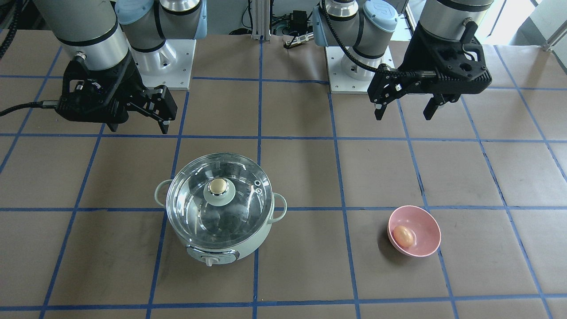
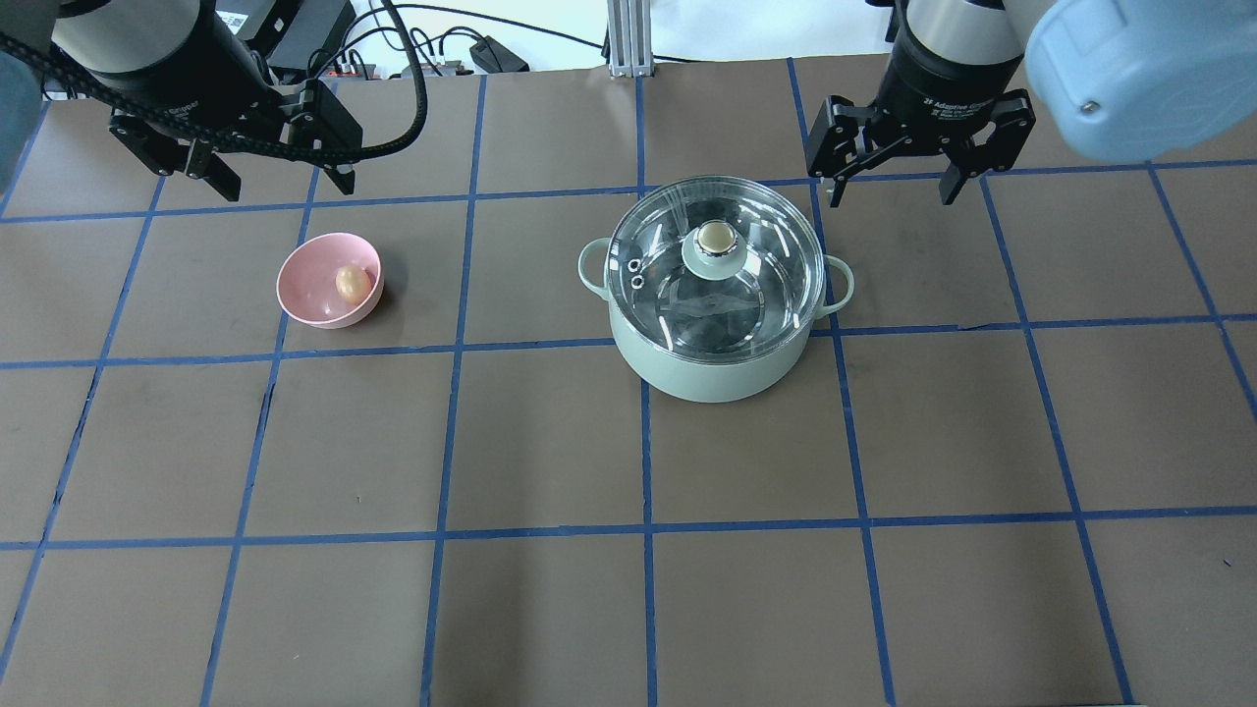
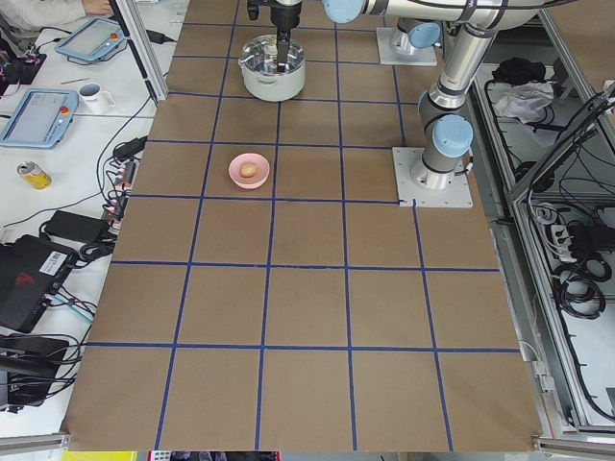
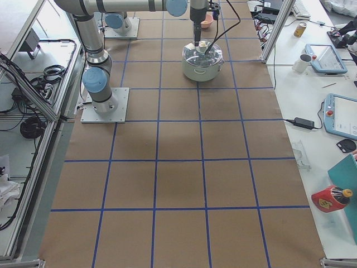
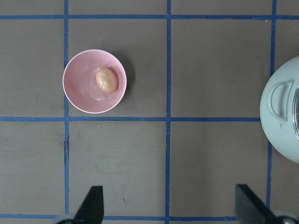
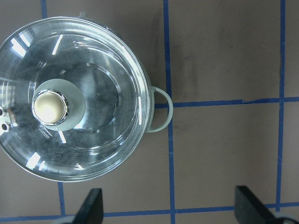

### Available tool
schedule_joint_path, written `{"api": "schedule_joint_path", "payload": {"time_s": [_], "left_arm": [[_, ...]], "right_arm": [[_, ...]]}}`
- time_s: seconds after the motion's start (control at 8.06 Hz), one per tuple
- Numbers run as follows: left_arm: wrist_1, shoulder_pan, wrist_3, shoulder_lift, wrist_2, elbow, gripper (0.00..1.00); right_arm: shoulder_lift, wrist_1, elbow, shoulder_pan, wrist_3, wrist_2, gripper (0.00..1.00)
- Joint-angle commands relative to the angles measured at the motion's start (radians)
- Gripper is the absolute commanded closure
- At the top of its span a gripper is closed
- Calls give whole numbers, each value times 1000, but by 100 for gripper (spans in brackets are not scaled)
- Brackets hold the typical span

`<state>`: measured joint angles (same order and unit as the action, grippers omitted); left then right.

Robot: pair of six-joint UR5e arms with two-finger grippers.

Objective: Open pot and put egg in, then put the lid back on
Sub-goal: 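Lower the left gripper to the egg while the right descends to the lid knob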

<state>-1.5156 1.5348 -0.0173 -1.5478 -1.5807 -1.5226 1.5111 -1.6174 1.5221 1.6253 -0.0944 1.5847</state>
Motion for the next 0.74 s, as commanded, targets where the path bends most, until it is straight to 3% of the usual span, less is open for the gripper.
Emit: {"api": "schedule_joint_path", "payload": {"time_s": [0.0,0.25,0.62], "left_arm": [[0,-13,-3,0,1,-1,0],[18,-47,-64,-11,5,-1,0],[194,-76,-140,-147,-2,-16,0]], "right_arm": [[1,-16,0,1,-2,4,0],[-8,-21,0,1,11,21,0],[-87,-158,-20,40,-146,-14,0]]}}
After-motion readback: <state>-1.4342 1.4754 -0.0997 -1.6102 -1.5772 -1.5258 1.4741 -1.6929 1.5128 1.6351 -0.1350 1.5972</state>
